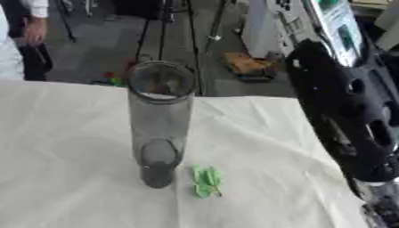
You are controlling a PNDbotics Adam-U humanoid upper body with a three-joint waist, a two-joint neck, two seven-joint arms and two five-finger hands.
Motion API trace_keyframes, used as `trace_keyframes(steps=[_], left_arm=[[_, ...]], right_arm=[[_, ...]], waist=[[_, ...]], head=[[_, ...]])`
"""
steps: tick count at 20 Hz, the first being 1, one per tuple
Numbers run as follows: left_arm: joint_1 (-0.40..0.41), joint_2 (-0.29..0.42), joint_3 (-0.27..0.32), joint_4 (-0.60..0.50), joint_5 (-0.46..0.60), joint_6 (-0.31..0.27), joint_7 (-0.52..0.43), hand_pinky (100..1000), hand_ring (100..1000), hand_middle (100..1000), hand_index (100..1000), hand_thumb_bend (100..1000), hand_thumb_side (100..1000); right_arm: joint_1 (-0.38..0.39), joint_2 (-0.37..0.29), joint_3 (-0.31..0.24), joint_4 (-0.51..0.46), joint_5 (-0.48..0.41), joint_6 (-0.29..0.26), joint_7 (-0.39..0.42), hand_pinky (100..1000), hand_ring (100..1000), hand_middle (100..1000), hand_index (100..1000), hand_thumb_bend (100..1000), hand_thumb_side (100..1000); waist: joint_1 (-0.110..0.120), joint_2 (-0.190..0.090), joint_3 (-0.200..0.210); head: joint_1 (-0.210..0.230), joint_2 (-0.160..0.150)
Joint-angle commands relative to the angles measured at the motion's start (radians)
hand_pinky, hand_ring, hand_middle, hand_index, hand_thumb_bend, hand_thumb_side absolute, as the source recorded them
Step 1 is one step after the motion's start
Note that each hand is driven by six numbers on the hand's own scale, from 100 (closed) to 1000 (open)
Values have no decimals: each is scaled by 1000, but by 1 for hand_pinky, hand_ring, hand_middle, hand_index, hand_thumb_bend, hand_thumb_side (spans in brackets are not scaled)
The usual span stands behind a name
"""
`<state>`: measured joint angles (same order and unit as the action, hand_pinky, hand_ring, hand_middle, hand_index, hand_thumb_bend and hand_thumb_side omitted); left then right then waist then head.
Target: Arrange flowers into the vase.
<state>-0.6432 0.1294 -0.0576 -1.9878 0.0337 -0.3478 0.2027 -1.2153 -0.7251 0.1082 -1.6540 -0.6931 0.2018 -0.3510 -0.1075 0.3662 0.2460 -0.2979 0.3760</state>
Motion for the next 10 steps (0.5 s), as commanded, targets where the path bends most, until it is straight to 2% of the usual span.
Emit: trace_keyframes(steps=[1,10], left_arm=[[-20,17,-3,-12,2,0,-4,705,779,865,930,100,1000],[-27,16,-4,-12,4,1,-6,705,779,866,930,100,1000]], right_arm=[[-26,-9,-3,3,-13,10,-1,100,100,100,100,168,364],[-35,13,2,14,-26,34,-15,100,100,100,100,165,374]], waist=[[3,-18,4],[-4,-15,14]], head=[[0,-2],[6,3]])
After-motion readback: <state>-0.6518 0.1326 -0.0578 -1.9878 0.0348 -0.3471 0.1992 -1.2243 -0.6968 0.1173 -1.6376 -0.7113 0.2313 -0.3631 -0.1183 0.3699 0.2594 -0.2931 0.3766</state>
